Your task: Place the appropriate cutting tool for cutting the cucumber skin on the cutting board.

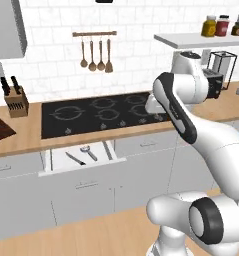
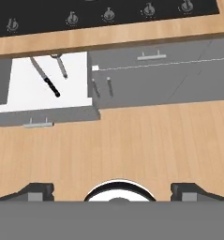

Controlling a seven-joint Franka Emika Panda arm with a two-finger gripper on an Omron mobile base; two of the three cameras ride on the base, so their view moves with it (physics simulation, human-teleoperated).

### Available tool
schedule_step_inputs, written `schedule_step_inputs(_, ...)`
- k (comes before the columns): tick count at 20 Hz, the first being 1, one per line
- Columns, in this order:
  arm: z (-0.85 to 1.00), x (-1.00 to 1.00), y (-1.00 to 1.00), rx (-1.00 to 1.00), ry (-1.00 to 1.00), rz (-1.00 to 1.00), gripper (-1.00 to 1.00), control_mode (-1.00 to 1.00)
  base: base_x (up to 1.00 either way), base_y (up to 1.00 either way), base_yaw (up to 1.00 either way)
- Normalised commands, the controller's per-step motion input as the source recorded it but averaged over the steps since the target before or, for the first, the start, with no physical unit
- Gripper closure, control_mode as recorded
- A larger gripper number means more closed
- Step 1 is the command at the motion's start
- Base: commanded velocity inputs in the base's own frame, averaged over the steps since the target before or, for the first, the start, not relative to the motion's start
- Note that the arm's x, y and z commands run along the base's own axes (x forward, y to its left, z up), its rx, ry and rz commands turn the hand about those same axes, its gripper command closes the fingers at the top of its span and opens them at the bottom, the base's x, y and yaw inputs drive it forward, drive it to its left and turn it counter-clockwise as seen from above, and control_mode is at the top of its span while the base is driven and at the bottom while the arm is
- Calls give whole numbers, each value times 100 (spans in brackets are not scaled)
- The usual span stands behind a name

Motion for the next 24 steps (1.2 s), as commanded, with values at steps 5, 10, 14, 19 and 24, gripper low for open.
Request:
schedule_step_inputs(5,0,0,0,0,0,0,-100,100,-50,100,-11)
schedule_step_inputs(10,0,0,0,0,0,0,-100,100,22,100,-9)
schedule_step_inputs(14,0,0,0,0,0,0,-100,100,73,100,-9)
schedule_step_inputs(19,0,0,0,0,0,0,-100,100,92,100,-11)
schedule_step_inputs(24,0,0,0,0,0,0,-100,100,30,100,-5)
